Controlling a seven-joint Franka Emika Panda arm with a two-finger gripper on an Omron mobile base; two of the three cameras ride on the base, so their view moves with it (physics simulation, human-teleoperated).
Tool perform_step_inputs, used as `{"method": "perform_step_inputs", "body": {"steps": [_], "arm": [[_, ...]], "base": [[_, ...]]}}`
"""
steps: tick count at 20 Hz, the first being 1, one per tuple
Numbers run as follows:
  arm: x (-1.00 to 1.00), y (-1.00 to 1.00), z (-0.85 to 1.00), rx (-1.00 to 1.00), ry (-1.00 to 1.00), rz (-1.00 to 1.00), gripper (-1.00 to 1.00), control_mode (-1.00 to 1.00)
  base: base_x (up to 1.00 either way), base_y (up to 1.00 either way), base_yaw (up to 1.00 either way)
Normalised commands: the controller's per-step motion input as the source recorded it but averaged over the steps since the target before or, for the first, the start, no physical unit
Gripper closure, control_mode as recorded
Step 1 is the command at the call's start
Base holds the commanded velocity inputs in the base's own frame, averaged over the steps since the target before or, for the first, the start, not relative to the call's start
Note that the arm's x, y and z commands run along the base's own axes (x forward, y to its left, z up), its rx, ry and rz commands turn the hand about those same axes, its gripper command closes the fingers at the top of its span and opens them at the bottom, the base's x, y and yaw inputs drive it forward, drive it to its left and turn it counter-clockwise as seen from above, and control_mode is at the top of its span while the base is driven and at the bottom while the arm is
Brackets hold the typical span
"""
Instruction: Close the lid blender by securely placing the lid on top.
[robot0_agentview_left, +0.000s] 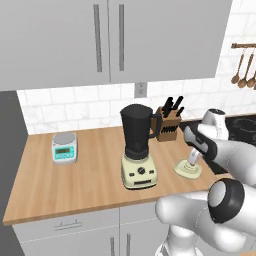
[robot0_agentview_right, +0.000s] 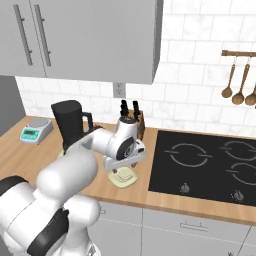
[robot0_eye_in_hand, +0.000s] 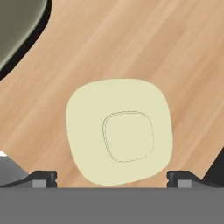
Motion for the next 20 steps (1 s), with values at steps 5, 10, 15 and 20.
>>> {"method": "perform_step_inputs", "body": {"steps": [5,10,15,20], "arm": [[0.17,0.0,-0.26,0.0,0.07,0.0,-1.0,-1.0],[0.05,0.0,-0.4,0.0,0.05,0.0,-1.0,-1.0],[0.02,0.0,-0.26,0.0,0.02,0.0,-1.0,-1.0],[0.0,0.0,-0.26,-0.01,0.01,0.0,-1.0,-1.0]], "base": [[0.0,0.0,0.0],[0.0,0.0,0.0],[0.0,0.0,0.0],[0.0,0.0,0.0]]}}
